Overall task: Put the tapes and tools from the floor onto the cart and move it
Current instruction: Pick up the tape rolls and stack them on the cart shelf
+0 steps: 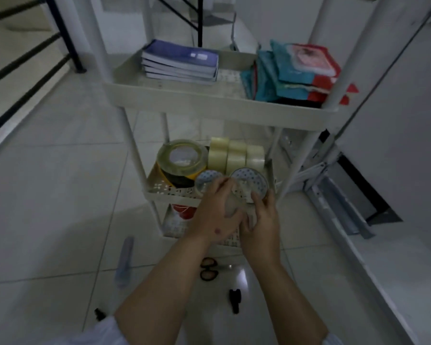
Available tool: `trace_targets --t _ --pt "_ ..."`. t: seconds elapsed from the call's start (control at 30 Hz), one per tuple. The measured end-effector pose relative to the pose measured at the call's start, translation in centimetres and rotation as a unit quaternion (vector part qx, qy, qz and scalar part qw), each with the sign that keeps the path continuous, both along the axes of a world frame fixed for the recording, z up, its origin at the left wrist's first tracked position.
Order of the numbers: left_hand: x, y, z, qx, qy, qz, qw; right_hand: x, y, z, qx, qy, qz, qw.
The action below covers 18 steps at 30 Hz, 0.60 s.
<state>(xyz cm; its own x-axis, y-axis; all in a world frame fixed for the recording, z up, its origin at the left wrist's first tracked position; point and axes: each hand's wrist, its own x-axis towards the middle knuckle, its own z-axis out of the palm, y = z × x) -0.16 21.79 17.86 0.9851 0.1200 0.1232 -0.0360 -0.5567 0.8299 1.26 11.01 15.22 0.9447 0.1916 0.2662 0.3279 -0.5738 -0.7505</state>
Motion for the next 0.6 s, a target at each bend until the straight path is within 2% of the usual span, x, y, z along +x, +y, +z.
trace_targets --t 0.1,0.2,0.43,0.6 --pt "1.8 0.0 -0.3 0.018 -0.012 0.009 1.000 1.5 0.2 -0.4 -0.015 0.002 0.001 1.000" --pt "3.1 0.2 -1.2 0.029 0.013 0.022 0.999 2.7 0.6 -1.1 -0.036 -0.009 -0.006 0.999" --pt "3.4 0.4 -3.0 0.112 0.064 0.024 0.991 3.3 0.8 -2.3 -0.042 0.019 -0.006 0.999" --pt "3.5 0.5 -3.1 0.130 0.082 0.011 0.988 3.7 0.8 -2.6 -0.072 0.065 0.010 0.995"
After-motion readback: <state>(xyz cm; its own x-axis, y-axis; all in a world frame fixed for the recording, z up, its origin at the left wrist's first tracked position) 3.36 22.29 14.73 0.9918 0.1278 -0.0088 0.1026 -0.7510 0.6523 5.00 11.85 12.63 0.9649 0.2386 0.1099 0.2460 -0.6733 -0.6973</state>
